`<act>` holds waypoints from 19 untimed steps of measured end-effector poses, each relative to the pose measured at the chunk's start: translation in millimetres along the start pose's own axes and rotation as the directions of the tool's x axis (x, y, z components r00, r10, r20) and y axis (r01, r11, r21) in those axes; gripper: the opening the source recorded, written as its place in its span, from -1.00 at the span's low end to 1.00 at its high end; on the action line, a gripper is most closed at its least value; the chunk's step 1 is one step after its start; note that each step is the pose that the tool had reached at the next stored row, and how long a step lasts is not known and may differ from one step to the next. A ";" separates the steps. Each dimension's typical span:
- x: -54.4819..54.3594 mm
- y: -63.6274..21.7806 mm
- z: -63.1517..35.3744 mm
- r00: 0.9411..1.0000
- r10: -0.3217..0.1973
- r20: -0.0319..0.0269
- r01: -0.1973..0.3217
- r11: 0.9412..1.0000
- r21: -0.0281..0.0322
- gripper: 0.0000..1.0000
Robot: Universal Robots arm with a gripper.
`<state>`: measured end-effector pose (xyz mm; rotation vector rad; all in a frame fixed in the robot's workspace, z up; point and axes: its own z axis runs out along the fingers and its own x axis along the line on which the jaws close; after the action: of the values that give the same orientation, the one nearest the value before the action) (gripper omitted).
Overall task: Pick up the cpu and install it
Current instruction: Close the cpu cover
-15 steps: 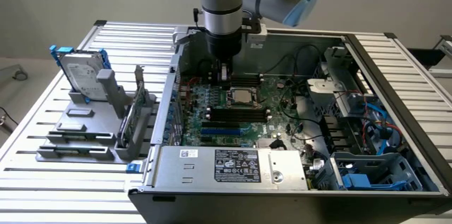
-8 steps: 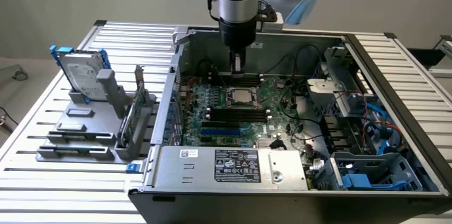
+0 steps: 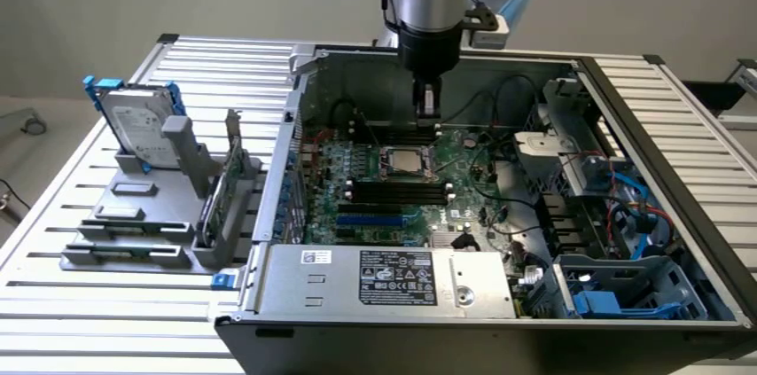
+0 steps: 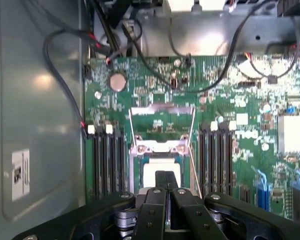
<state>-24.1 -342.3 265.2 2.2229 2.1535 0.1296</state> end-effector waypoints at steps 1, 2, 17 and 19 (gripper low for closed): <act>-0.1 4.6 -0.6 1.000 0.000 0.000 0.000 1.000 0.000 -0.79; -0.3 9.1 -0.9 1.000 0.000 0.000 0.000 1.000 0.000 -0.79; -3.4 73.8 4.7 1.000 0.000 -0.004 0.000 1.000 0.001 -0.79; -3.7 76.6 7.5 1.000 0.001 -0.007 -0.001 1.000 0.001 -0.79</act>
<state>52.8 -348.4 264.5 2.2269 2.1567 0.1363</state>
